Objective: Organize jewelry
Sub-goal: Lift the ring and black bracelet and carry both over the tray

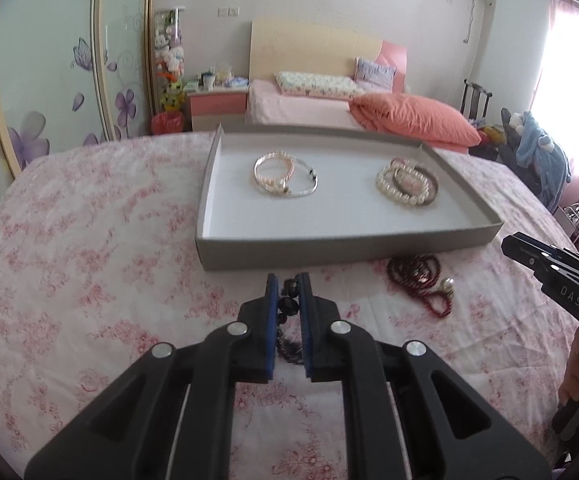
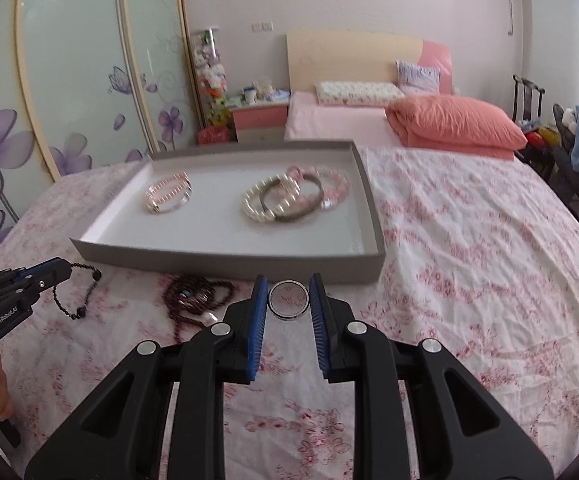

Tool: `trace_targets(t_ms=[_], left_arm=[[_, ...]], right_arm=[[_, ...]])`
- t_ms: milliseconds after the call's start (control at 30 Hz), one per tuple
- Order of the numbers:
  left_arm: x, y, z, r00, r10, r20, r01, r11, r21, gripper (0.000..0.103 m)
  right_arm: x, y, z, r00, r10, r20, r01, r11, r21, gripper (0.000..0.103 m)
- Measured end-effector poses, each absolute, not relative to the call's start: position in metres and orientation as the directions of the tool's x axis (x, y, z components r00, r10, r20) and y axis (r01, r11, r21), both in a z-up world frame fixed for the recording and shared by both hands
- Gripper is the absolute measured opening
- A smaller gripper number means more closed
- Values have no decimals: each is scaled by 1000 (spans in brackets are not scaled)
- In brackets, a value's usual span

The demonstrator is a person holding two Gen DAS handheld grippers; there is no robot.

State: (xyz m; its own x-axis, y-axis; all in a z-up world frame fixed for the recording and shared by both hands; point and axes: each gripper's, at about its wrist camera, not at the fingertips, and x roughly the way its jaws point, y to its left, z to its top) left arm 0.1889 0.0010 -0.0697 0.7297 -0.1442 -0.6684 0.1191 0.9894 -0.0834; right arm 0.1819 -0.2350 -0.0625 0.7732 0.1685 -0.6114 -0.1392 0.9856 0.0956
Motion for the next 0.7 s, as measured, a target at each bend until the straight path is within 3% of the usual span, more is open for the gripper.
trace_targets(t_ms=[267,700], left_arm=[[171,-6,-41,807,-125,-577,113,992,-56,11],[165,-15,-15,863,-103,-495,103,994,-28,11]], right_arm=[[160,-223,-31,872,164,-460,-156,986,56,23],[140,-210,2,944,151,-295,-157,988,3,23]])
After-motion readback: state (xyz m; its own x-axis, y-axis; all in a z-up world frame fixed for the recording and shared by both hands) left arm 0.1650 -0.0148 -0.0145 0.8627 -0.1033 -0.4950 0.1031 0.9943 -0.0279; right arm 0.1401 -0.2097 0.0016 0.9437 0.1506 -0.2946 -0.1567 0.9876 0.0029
